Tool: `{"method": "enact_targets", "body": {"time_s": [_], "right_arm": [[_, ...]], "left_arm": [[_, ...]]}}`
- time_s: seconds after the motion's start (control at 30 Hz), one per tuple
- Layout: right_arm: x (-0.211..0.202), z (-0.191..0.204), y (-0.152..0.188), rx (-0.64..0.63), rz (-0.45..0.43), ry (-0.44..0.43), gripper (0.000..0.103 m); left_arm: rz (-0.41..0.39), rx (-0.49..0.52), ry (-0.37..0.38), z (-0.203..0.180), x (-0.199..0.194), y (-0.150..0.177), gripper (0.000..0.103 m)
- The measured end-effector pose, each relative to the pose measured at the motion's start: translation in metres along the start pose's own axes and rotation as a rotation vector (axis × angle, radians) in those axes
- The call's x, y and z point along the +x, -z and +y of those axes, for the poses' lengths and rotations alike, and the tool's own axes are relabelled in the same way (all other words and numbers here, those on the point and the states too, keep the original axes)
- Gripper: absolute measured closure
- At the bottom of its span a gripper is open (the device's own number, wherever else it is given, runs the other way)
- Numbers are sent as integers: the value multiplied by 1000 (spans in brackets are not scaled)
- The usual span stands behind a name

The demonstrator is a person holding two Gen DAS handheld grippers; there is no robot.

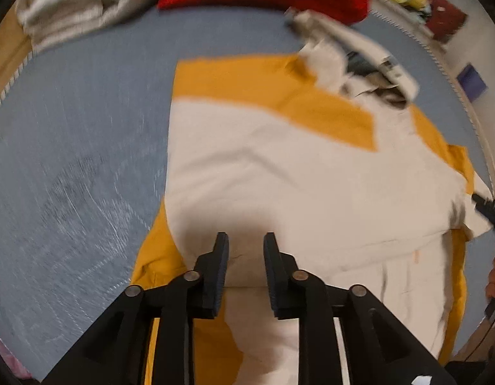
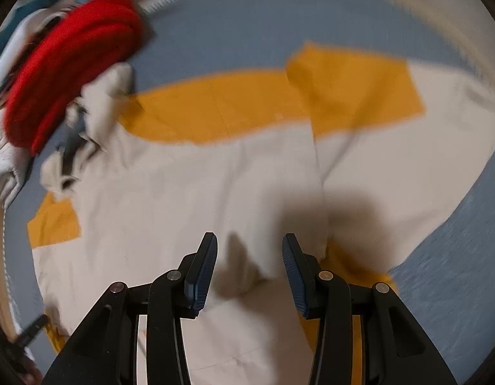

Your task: Fold large clothes

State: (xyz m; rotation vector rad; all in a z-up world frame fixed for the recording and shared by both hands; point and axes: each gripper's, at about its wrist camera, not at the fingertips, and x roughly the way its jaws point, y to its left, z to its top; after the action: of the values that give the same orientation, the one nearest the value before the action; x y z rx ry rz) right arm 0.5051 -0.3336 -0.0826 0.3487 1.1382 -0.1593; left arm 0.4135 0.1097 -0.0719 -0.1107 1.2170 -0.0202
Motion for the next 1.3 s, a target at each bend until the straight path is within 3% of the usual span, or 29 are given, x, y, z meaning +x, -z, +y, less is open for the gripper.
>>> {"method": "enact_targets", "body": {"time_s": [0.13, 0.3, 0.43, 0.57, 0.9, 1.13, 1.3], "right_arm": [[-65, 26, -5, -151, -200, 10, 59], [-130, 51, 8, -280, -379, -14, 59], [-159, 52, 27, -316, -441, -21, 59], [-169, 34, 42, -320, -439, -35, 59], [-168, -63, 15, -205, -415, -5, 59], [-158, -187, -20, 49, -395, -20, 59], [-138, -269, -38, 175, -410, 39, 59]], "left_arm": [[-90, 66, -21, -29, -30, 6, 72], [-147, 104, -12, -68, -49, 14, 67], [-188, 115, 2, -90, -65, 22, 63], [-218, 97, 5, -101, -68, 26, 63], [-240, 129, 1, -126, -63, 28, 58], [-216, 131, -13, -124, -51, 24, 56], [-201, 110, -11, -119, -44, 21, 56]]}}
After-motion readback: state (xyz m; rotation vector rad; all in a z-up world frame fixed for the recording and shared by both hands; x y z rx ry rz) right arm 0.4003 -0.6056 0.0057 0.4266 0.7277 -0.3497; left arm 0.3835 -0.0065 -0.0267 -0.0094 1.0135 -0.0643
